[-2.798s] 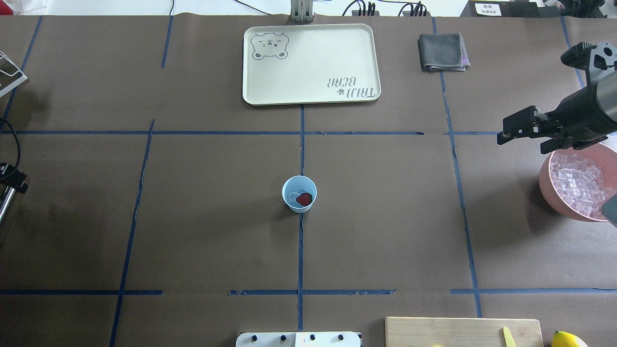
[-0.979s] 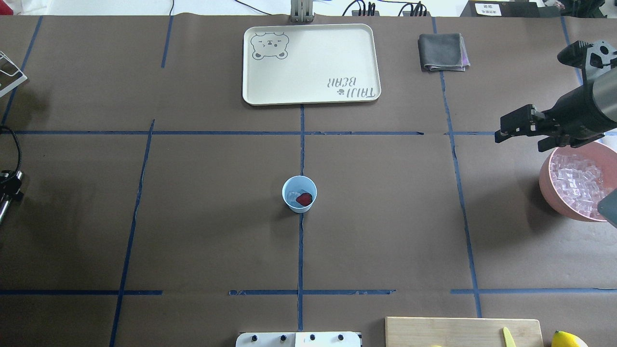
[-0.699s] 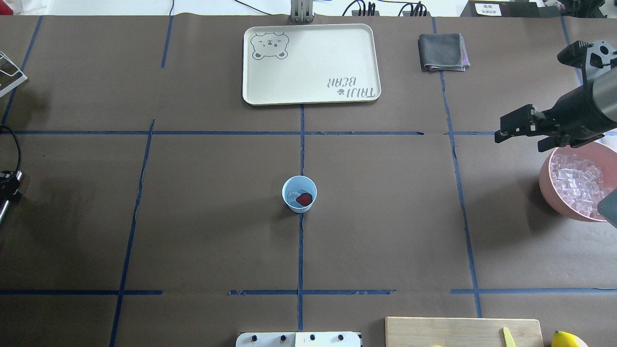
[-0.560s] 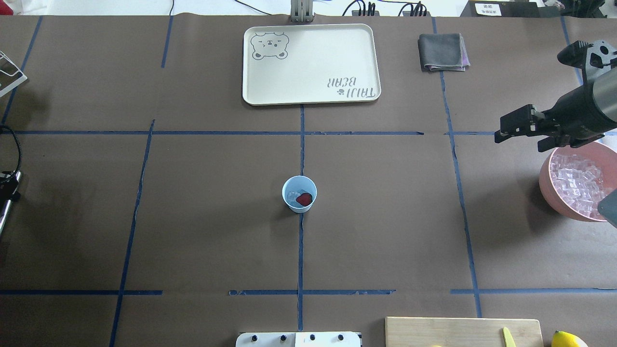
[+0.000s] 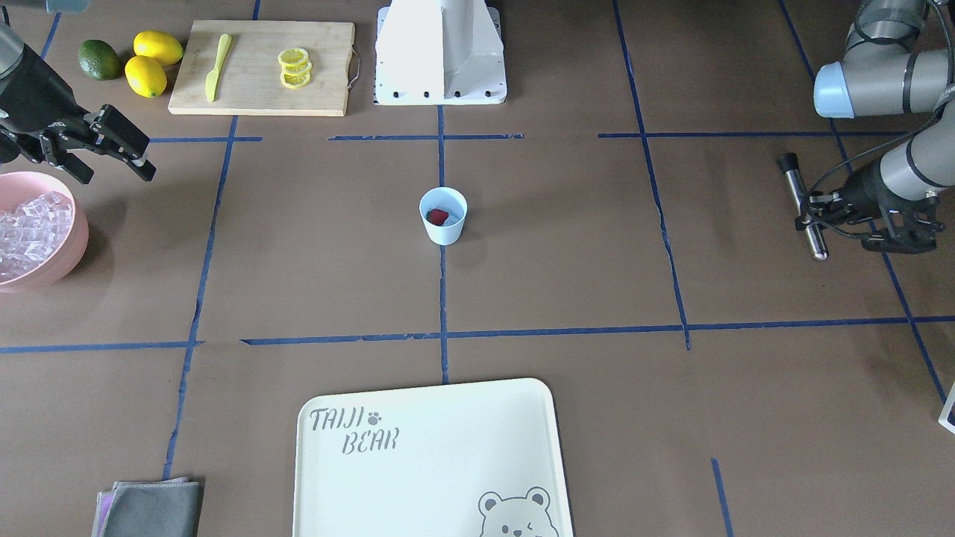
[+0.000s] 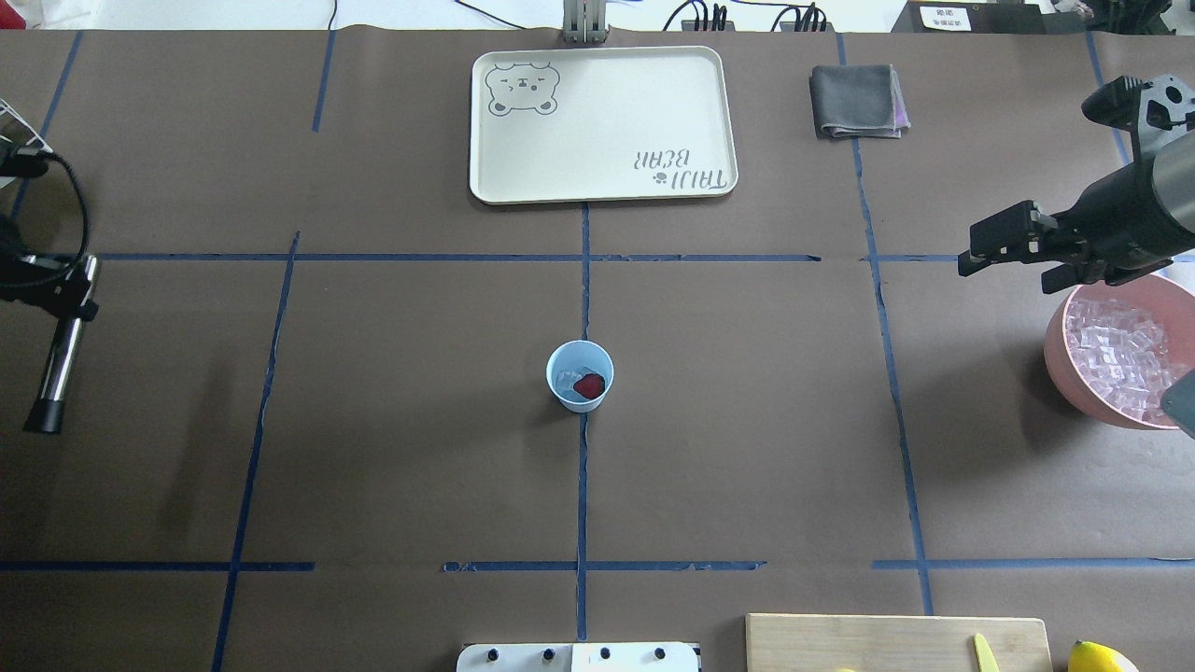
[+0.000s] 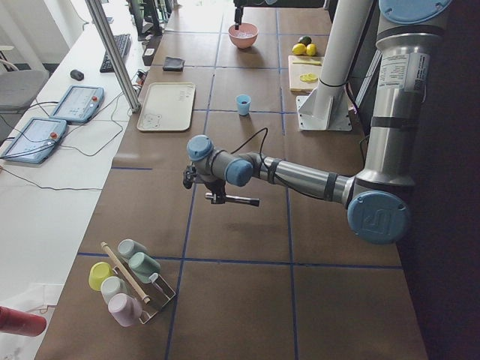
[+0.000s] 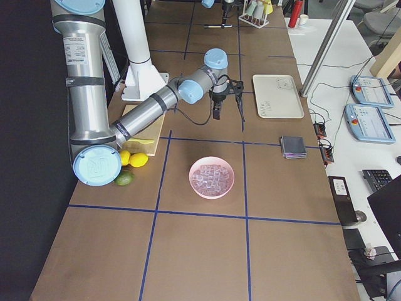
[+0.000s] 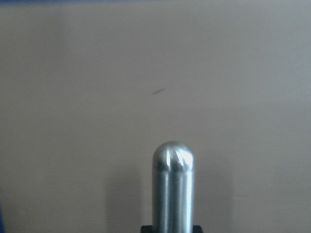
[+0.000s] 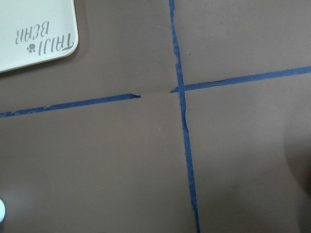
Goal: Mash ice and strawberries in cup
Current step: 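Lift the metal muddler upright with the left gripper, then lower the muddler into the blue cup while the right gripper draws back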
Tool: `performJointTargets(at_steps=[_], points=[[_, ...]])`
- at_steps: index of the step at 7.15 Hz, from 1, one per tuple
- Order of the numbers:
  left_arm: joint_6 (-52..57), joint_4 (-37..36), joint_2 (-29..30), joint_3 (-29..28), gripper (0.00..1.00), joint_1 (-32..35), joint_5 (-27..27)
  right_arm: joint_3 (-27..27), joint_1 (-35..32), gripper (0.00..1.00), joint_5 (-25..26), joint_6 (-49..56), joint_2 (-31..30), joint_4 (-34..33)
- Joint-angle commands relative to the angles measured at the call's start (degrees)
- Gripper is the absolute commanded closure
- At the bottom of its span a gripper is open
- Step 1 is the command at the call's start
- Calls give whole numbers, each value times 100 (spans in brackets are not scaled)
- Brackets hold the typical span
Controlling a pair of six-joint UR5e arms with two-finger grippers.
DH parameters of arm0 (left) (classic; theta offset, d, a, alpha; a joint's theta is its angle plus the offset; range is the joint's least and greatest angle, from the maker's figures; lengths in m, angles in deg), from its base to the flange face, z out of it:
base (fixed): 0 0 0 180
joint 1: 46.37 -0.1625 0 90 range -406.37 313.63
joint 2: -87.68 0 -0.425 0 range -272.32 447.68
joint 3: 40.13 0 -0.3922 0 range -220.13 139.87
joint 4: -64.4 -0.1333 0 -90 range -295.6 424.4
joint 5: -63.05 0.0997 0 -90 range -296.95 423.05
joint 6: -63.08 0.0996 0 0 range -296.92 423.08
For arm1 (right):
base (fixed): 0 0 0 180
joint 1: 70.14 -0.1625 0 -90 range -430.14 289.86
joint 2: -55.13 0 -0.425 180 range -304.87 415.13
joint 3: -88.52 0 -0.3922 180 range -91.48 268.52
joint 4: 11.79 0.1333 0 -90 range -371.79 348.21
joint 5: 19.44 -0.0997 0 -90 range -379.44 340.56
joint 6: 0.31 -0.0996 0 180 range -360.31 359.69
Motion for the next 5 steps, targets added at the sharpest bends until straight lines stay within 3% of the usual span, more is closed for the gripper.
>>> performJointTargets(at_steps=[1,2,3,4,5], points=[[-649,-860,998,1095,100,-132,23,-20,-68,0,-17,7,-16,0],[-1391,-793,1325,1446,100,-577,136,-11,-190,0,-26,15,-42,-18],[-1677,-557,1816,1780,100,-1408,1320,6,-322,0,-87,181,-60,-26],[-1636,-511,2343,1696,100,-2391,2280,32,-445,0,-122,583,-191,-53],[-1575,-111,2679,1678,100,-2740,3325,41,-620,0,-122,943,-331,-53]])
